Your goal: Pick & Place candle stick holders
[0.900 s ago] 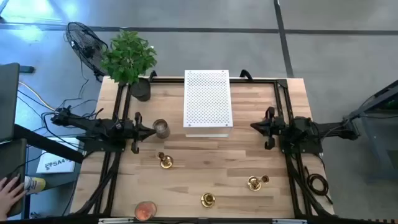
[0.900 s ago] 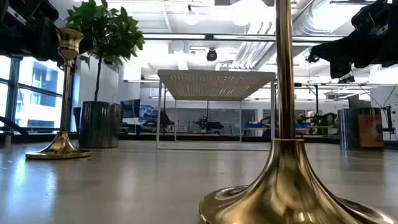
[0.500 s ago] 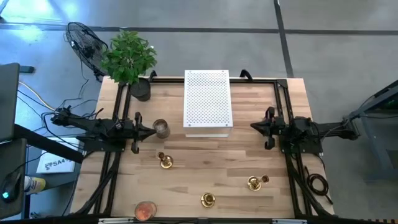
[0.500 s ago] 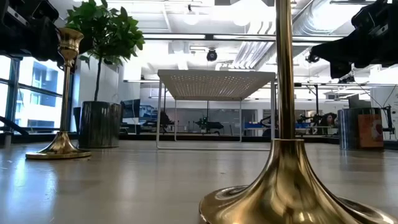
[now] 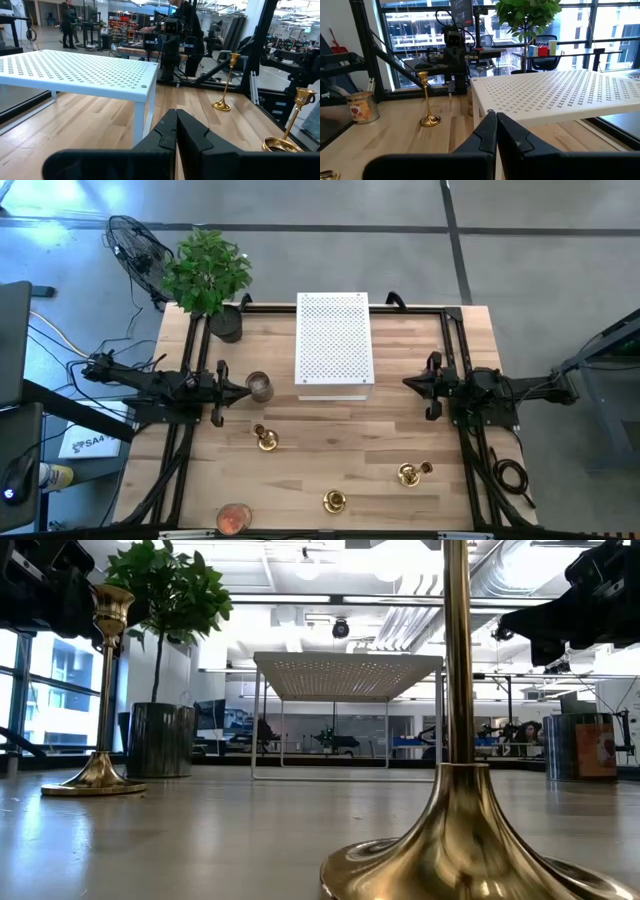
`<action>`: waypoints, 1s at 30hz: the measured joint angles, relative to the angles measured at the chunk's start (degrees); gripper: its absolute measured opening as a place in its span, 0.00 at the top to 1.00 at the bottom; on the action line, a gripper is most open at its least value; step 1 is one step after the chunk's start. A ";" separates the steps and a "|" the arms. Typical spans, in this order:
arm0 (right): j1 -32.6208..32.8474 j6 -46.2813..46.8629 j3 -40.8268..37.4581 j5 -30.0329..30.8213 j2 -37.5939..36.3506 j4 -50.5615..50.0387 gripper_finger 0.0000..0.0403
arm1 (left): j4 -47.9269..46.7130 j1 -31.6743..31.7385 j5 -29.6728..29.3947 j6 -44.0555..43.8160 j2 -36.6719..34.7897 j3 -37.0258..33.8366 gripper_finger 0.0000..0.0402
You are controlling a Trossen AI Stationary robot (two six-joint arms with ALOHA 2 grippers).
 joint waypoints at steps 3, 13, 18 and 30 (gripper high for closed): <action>-0.01 0.00 0.01 0.01 -0.02 0.00 0.99 | 0.00 0.00 0.00 -0.01 -0.02 -0.02 1.00; -0.01 0.00 0.00 0.01 0.01 0.00 0.99 | 0.00 0.00 0.00 0.00 0.00 0.00 1.00; -0.01 0.00 0.00 -0.01 0.00 -0.02 0.99 | 0.01 0.02 0.02 0.00 -0.02 0.00 1.00; -0.01 0.00 0.01 0.00 0.00 0.00 0.99 | 0.79 0.02 -1.18 1.93 0.00 0.00 1.00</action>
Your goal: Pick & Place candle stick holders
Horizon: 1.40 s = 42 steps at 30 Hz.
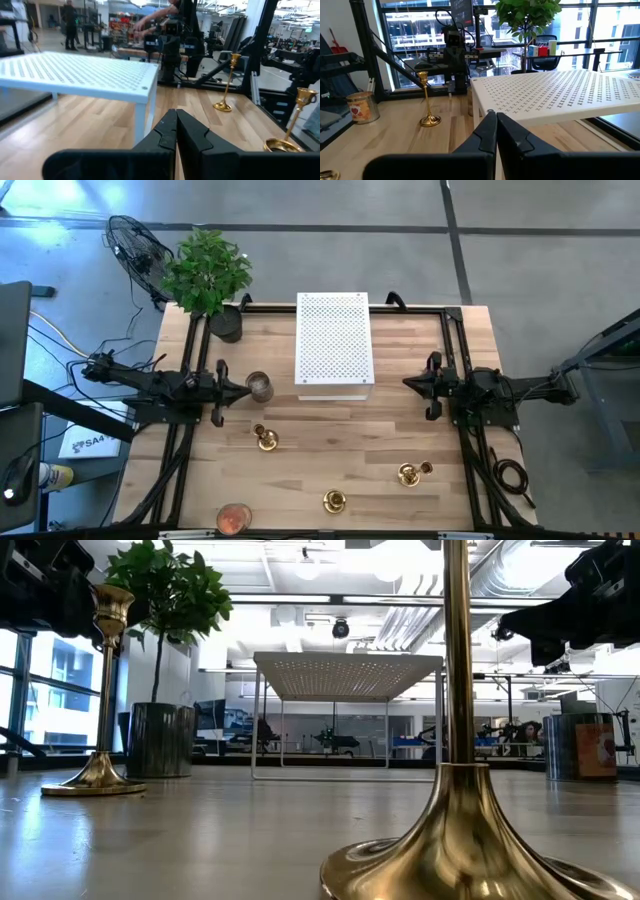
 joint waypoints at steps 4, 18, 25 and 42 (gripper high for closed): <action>0.01 0.00 -0.01 0.01 -0.01 -0.02 0.99 | -0.10 0.00 -1.36 1.33 -0.02 0.00 1.00; 0.01 -0.02 -0.01 1.67 -0.01 0.04 0.99 | -0.62 0.00 -1.51 1.11 -0.02 0.00 1.00; 0.00 5.37 -0.01 1.96 0.01 0.14 0.99 | -0.62 0.00 -1.47 1.11 -0.02 0.00 1.00; 0.02 2.96 0.00 -7.12 0.01 0.49 1.00 | -0.81 0.00 4.03 1.07 0.00 0.00 1.00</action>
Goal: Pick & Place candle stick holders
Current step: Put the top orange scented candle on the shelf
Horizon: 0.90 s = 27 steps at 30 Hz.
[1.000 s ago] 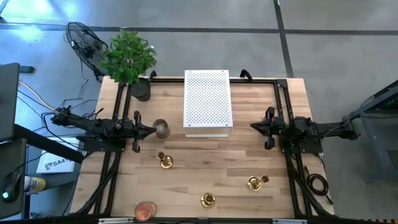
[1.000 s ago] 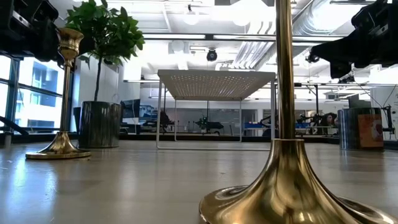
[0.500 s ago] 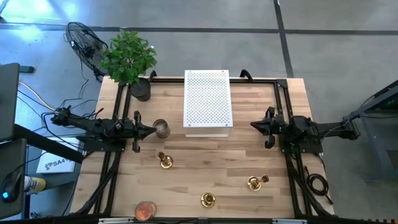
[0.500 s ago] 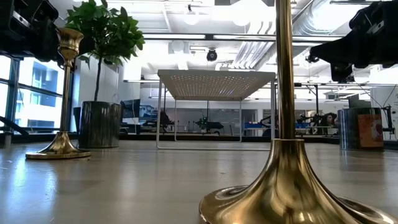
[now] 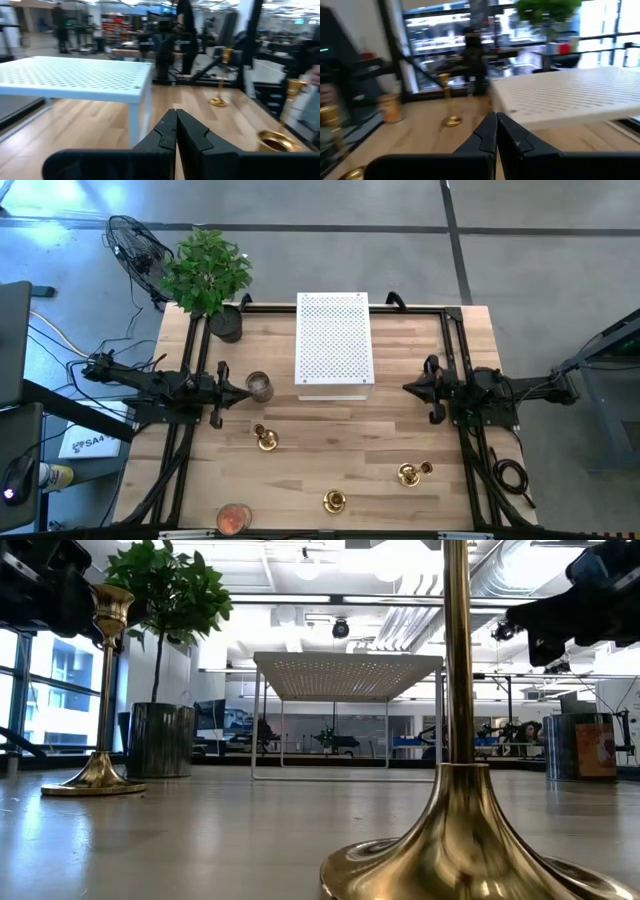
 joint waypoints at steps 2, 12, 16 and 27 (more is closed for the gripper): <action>-0.01 0.68 -0.01 -1.27 0.00 0.27 1.00 | -0.02 -0.02 0.57 0.02 -0.02 -0.02 1.00; -0.01 7.28 0.01 1.35 0.00 0.36 0.82 | -0.30 0.00 -5.55 -0.42 -0.02 0.63 0.90; -0.03 7.26 0.01 4.71 0.00 0.36 0.68 | -0.44 0.00 -7.39 -1.49 0.02 1.86 0.74; -0.01 3.54 0.00 9.66 0.00 0.63 0.43 | 0.43 0.00 -21.96 -4.52 0.00 2.75 0.38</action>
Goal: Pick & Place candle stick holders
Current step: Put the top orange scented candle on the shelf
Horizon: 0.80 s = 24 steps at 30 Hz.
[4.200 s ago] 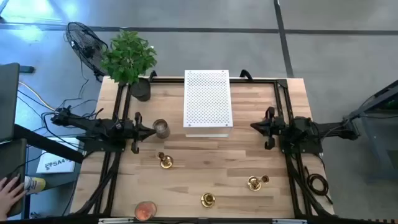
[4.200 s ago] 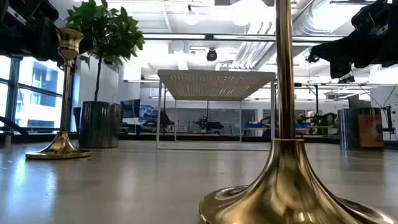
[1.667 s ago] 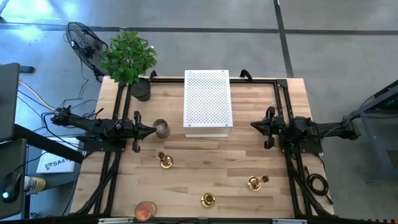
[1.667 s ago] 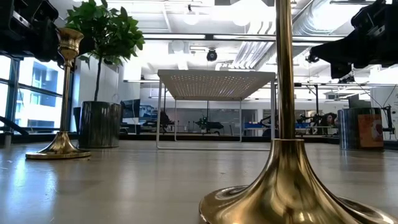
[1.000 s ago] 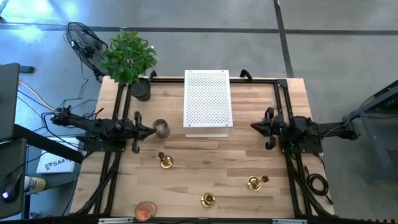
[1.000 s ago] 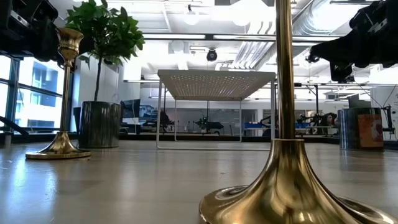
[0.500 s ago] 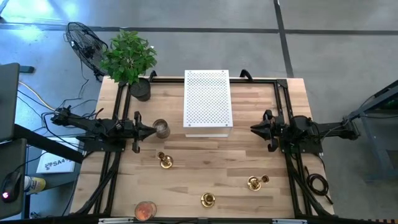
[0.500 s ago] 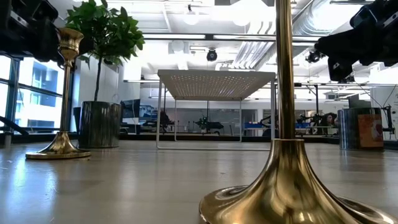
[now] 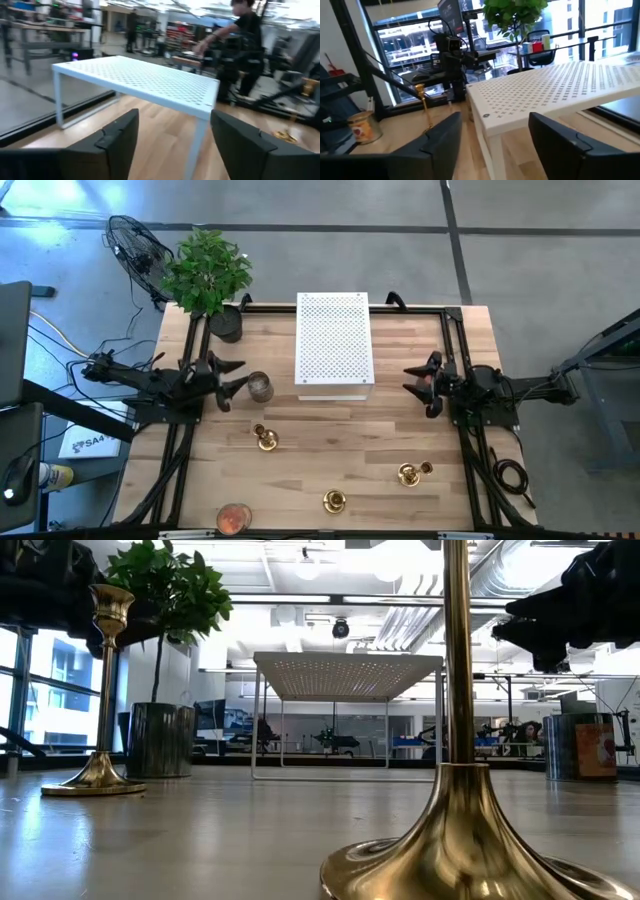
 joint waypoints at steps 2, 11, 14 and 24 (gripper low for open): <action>0.00 -0.56 -0.01 0.44 0.00 0.48 0.40 | 0.86 0.00 -1.32 0.00 0.00 0.02 0.37; 0.00 -3.07 -0.01 1.16 0.00 0.45 0.39 | 5.24 0.00 -9.86 0.53 0.00 0.13 0.37; 0.00 -3.96 -0.01 1.19 0.00 0.43 0.39 | 5.24 0.00 -10.15 1.55 0.00 0.15 0.37; 0.00 -3.10 2.48 1.16 0.06 1.18 0.39 | 5.13 0.00 -7.33 1.94 0.00 0.24 0.37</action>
